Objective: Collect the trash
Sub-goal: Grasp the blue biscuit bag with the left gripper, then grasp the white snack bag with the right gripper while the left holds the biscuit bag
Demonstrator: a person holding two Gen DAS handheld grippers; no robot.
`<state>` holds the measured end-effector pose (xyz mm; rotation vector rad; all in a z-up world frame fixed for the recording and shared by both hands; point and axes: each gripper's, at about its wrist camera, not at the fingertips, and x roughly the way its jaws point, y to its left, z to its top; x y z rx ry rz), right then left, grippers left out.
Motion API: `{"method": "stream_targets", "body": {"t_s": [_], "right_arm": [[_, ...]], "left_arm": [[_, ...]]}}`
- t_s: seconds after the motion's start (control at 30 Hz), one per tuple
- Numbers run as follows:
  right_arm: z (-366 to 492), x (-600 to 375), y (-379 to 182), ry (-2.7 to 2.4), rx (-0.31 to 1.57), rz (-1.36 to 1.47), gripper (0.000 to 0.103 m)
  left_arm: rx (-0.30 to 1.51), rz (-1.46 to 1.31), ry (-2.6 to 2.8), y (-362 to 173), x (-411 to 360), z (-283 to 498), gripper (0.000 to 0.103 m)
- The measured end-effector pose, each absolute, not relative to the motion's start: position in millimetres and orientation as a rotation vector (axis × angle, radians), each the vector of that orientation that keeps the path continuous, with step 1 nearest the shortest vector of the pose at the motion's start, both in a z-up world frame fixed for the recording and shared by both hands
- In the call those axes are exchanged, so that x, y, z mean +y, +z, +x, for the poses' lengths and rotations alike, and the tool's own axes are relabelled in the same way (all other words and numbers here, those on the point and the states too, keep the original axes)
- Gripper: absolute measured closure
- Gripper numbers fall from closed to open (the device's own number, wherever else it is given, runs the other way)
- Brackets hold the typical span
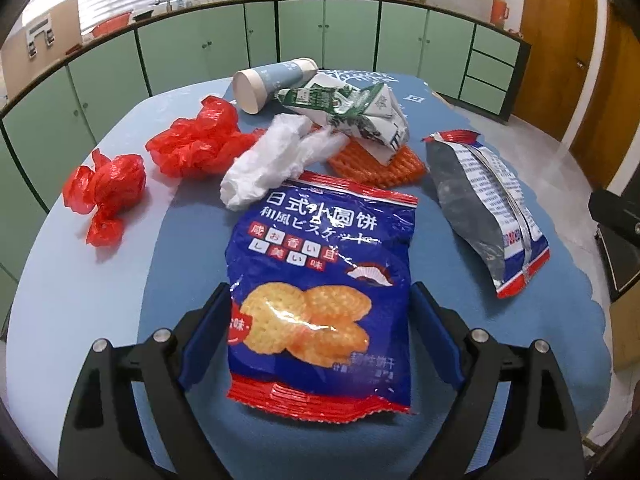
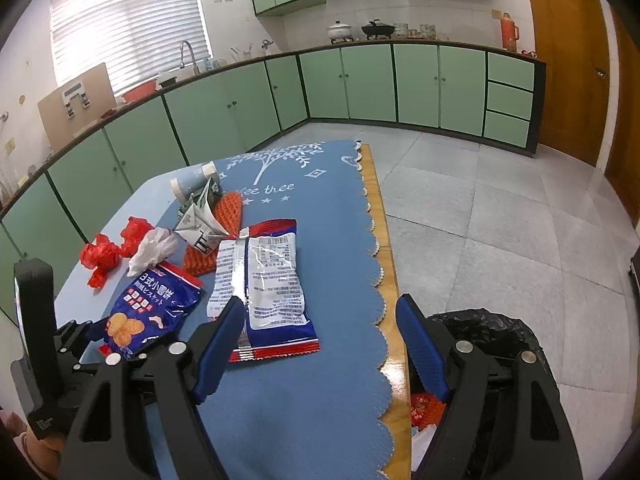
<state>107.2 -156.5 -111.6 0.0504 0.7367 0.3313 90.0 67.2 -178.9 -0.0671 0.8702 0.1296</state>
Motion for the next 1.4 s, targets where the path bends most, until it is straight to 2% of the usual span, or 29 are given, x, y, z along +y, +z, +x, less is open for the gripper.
{"method": "stream_targets", "body": {"t_s": [0.2, 0.3, 0.4, 0.47, 0.57, 0.87, 1.07, 1.3, 1.4], "right_arm": [[107.4, -150.2, -116.0, 0.340, 0.740, 0.035, 0.027], [108.3, -148.4, -120.9, 0.343, 0.750, 0.029, 0.027], [109.6, -147.1, -125.0, 0.345, 0.759, 0.023, 0.027], [110.2, -145.7, -126.9, 0.346, 0.763, 0.019, 0.027], [112.1, -144.2, -129.1, 0.346, 0.770, 0.020, 0.027], [121.3, -134.8, -137.4, 0.386, 0.810, 0.022, 0.027], [132.1, -122.5, -145.5, 0.400, 0.845, 0.005, 0.023], [138.0, -113.2, -153.1, 0.404, 0.872, -0.017, 0.022], [138.0, -112.5, -153.9, 0.401, 0.873, -0.021, 0.022]], "left_arm": [[0.852, -0.075, 0.147, -178.3, 70.1, 86.9, 0.031], [0.840, -0.073, 0.154, -177.1, 72.2, 85.9, 0.046], [0.837, -0.079, 0.156, -175.9, 72.7, 85.4, 0.051], [0.832, -0.078, 0.163, -174.9, 72.9, 84.4, 0.061], [0.831, -0.086, 0.160, -173.4, 74.5, 85.0, 0.071], [0.792, -0.129, 0.096, -154.1, 69.4, 75.6, 0.078], [0.770, -0.163, 0.063, -144.2, 71.9, 74.6, 0.079], [0.792, -0.382, -0.028, -143.2, 96.1, 80.5, 0.079], [0.788, -0.349, -0.049, -142.8, 91.2, 81.4, 0.079]]}}
